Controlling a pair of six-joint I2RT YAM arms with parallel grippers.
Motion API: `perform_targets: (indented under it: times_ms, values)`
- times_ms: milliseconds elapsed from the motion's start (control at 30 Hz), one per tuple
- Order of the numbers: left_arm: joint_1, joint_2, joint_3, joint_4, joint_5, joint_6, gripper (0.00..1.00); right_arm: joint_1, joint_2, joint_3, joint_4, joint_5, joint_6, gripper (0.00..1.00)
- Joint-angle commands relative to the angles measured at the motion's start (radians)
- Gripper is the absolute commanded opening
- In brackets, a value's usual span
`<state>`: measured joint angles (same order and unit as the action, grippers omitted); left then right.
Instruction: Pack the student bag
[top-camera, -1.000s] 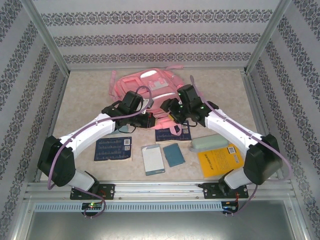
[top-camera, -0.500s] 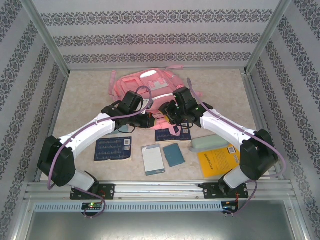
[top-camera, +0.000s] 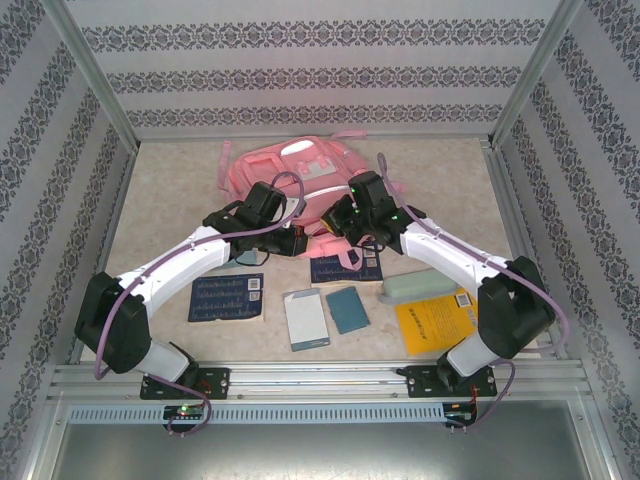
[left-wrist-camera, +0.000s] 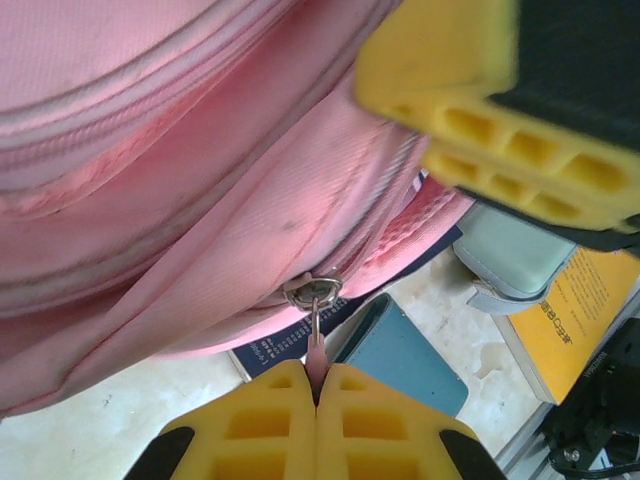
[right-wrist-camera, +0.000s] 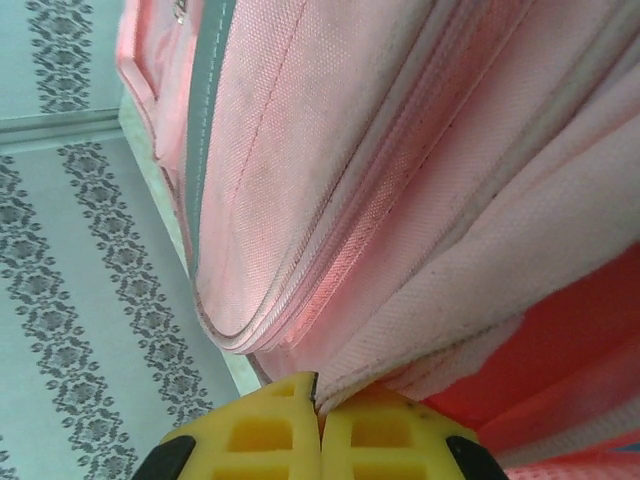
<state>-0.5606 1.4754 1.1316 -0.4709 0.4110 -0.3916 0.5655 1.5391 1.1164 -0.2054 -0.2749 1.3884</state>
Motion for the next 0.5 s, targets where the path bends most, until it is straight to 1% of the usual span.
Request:
perform_targets:
  times_ms: [0, 300, 367, 467]
  values:
    - [0.025, -0.044, -0.018, -0.017, -0.041, 0.022, 0.00, -0.042, -0.067, -0.006, 0.030, 0.036, -0.028, 0.00]
    - [0.116, -0.043, -0.058, -0.021, -0.107, 0.022, 0.00, -0.084, -0.109, 0.023, 0.015, 0.012, -0.075, 0.00]
    - [0.138, -0.034, -0.061, -0.017, -0.120, 0.012, 0.00, -0.093, -0.104, 0.036, 0.012, 0.001, -0.085, 0.00]
    - [0.194, -0.013, -0.071, 0.003, -0.121, -0.036, 0.00, -0.110, -0.093, 0.060, 0.007, -0.015, -0.101, 0.00]
